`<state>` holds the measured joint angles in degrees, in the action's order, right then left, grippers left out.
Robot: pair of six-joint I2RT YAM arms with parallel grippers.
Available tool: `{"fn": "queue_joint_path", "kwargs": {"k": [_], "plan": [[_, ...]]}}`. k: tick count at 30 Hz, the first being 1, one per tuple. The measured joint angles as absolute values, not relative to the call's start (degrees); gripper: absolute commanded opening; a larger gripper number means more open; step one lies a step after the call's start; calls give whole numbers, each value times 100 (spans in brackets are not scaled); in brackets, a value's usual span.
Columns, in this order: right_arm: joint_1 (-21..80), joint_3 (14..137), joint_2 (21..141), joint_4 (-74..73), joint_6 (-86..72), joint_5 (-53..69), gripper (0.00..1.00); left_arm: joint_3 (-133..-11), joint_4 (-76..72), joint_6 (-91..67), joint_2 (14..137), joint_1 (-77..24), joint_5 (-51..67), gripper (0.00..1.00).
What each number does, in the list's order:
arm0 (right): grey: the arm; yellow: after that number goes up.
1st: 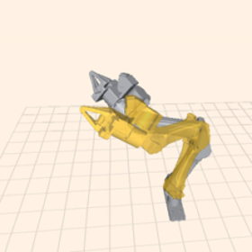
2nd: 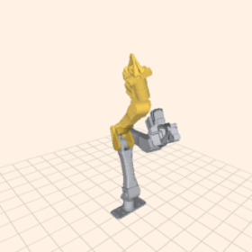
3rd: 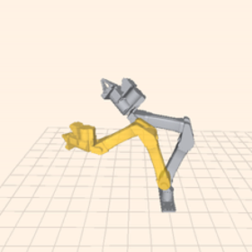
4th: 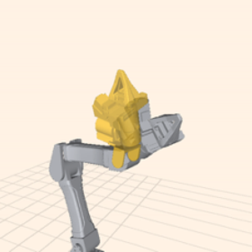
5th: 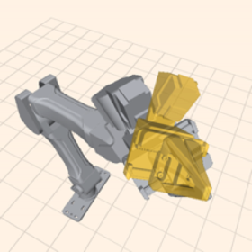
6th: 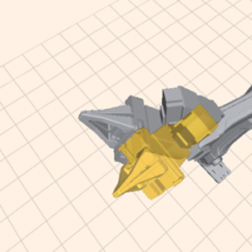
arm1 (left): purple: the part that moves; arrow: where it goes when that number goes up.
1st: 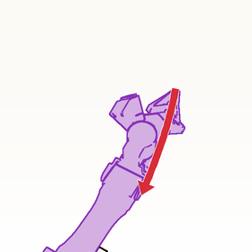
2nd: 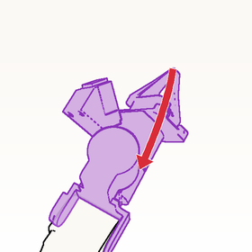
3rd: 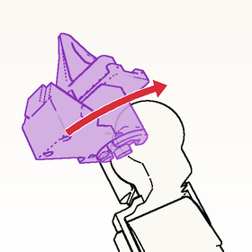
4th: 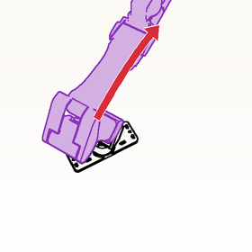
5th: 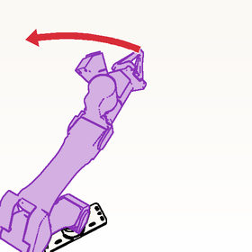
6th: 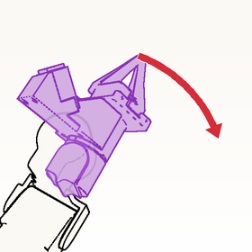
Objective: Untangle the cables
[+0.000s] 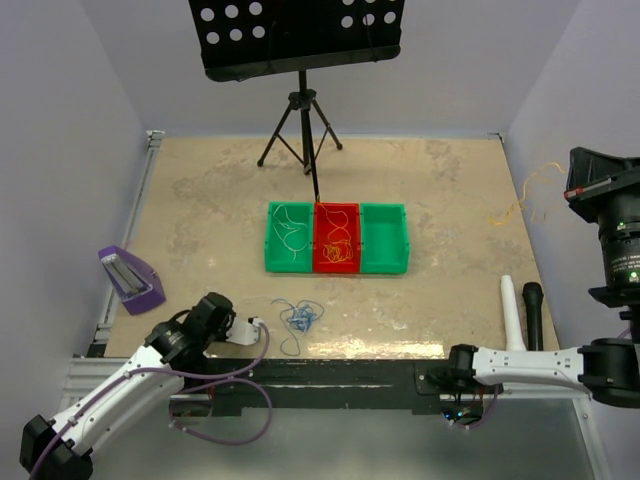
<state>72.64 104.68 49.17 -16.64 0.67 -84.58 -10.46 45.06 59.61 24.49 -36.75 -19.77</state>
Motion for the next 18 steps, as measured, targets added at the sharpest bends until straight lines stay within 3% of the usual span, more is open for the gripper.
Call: {"fn": "queue_joint_path", "kwargs": {"k": [3, 8, 13, 18], "plan": [[7299, 9802, 4672, 421, 1837, -8486, 0, -1046, 4504, 5964, 2436, -3675, -1979, 0], [7352, 10136, 4696, 1330, 2488, -8506, 0, -1214, 4458, 5896, 2587, -3675, -1935, 0], [7454, 9317, 4812, 2783, 3391, -8558, 0, -2394, 4335, 5476, 3083, -3675, -1636, 0], [7787, 8652, 5653, 3588, 3798, -8562, 0, -3743, 4204, 4851, 3638, -3677, -1020, 0]]}}
